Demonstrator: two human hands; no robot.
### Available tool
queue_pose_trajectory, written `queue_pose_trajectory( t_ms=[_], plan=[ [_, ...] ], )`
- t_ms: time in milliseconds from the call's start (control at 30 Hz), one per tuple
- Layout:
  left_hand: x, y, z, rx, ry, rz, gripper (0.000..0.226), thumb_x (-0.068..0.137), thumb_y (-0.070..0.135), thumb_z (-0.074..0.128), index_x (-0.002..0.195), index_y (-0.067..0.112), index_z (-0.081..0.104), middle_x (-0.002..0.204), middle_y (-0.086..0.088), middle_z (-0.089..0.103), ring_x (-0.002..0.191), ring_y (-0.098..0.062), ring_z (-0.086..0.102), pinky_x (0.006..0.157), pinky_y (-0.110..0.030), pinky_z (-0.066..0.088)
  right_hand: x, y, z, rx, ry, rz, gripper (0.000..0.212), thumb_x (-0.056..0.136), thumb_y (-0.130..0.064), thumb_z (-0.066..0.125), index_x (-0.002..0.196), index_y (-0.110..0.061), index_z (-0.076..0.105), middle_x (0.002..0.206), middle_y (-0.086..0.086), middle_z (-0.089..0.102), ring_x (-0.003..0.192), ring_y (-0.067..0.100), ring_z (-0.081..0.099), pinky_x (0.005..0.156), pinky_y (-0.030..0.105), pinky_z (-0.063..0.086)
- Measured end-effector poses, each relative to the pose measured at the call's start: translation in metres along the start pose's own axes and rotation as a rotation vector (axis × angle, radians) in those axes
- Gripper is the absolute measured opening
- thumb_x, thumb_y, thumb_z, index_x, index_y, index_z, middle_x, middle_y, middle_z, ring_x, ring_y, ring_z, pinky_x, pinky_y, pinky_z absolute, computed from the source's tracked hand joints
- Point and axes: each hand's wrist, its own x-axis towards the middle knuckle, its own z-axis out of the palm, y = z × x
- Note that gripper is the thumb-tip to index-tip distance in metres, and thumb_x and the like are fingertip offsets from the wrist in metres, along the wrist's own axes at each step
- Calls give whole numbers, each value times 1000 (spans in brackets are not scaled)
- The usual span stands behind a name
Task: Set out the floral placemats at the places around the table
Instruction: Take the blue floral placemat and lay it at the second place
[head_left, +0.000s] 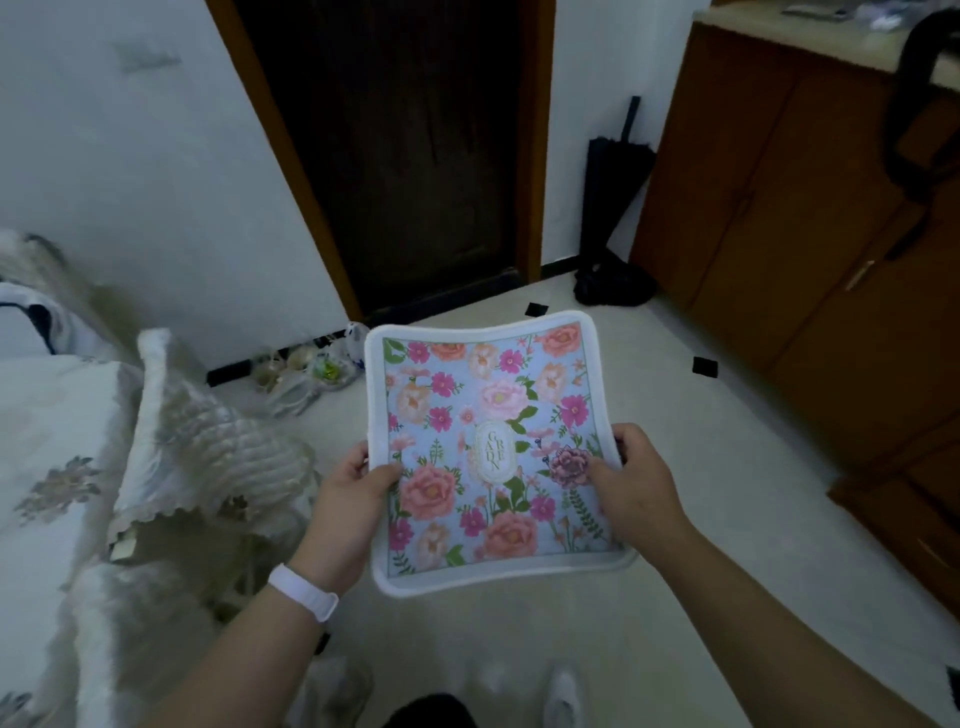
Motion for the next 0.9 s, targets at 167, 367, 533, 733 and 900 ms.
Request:
queue_pose_trajectory(
  t_ms=[167,367,533,733,900],
  plan=[
    [30,25,-7,-52,113,9,25,97,6,52,112,18,67,105,-18,74,91,-42,71,85,-61,54,62,-35,26,13,-122,-73,9,93,-14,60,97,-20,55,88,-2,66,77,15,67,56,27,49],
    [85,43,-40,-120,215,5,24,97,6,51,117,12,63,101,-17,75,87,-39,73,77,-54,59,127,-75,85,1,-240,-94,11,92,-15,61,93,-24,55,86,-5,66,73,12,65,55,28,49],
    [166,50,-67,-194,253,-31,25,97,4,50,118,11,62,104,-20,74,88,-40,72,78,-56,58,186,-109,142,-69,-238,-101,16,91,-14,60,88,-28,52,84,-3,65,73,16,65,54,28,50],
    [262,99,-117,-204,269,-5,25,96,5,53,117,13,65,98,-13,76,84,-36,74,72,-49,61,259,-173,215,-125,-221,-116,9,92,-17,60,97,-22,54,86,-2,64,73,16,66,53,28,50],
    [314,139,-169,-210,309,50,22,97,6,52,111,14,66,100,-11,76,88,-35,73,80,-55,58,298,-230,275,-88,-236,-200,14,92,-17,62,90,-28,53,87,-2,65,77,17,66,59,33,55]
  ],
)
